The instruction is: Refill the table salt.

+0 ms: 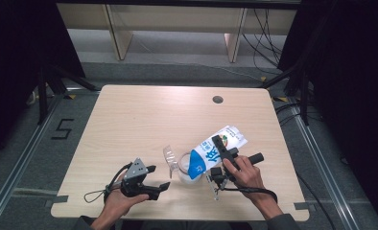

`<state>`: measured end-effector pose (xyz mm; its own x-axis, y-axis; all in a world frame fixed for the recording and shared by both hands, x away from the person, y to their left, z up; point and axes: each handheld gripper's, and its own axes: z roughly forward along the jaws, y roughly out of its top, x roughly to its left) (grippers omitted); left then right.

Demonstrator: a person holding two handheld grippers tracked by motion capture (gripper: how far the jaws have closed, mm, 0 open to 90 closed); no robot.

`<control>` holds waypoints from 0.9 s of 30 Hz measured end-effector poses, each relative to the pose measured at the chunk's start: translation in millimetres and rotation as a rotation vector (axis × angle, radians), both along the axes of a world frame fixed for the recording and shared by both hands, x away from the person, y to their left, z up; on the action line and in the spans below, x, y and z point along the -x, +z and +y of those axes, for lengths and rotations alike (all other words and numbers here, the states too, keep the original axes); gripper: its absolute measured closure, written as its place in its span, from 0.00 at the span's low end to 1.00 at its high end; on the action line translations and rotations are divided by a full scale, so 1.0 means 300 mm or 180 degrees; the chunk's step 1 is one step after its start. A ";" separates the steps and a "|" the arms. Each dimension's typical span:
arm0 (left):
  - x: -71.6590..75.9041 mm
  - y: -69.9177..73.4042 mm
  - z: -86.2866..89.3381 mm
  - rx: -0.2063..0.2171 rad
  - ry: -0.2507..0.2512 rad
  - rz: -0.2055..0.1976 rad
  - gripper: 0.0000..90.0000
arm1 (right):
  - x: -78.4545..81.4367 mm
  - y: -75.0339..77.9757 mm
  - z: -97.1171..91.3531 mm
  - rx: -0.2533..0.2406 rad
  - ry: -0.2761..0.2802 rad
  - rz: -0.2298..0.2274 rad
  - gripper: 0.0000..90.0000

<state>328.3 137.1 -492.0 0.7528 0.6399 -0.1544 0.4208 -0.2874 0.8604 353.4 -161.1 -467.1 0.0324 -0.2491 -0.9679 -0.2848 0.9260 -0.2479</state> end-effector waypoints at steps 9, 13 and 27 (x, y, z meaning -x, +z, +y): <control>0.000 0.000 0.000 0.0002 0.0002 -0.0001 0.20 | 0.006 -0.009 -0.004 -0.0097 -0.0089 0.0060 0.77; 0.000 0.000 0.000 0.0001 0.0001 -0.0001 0.20 | 0.005 -0.010 -0.004 -0.0109 -0.0078 0.0048 0.77; -0.001 -0.001 0.000 0.0011 -0.0006 -0.0002 0.20 | 0.009 -0.015 -0.006 -0.0127 -0.0146 0.0075 0.78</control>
<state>328.5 137.2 -492.2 0.7541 0.6379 -0.1561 0.4197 -0.2853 0.8617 350.8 -162.8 -471.6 -0.0011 -0.2110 -0.9775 -0.2472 0.9472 -0.2042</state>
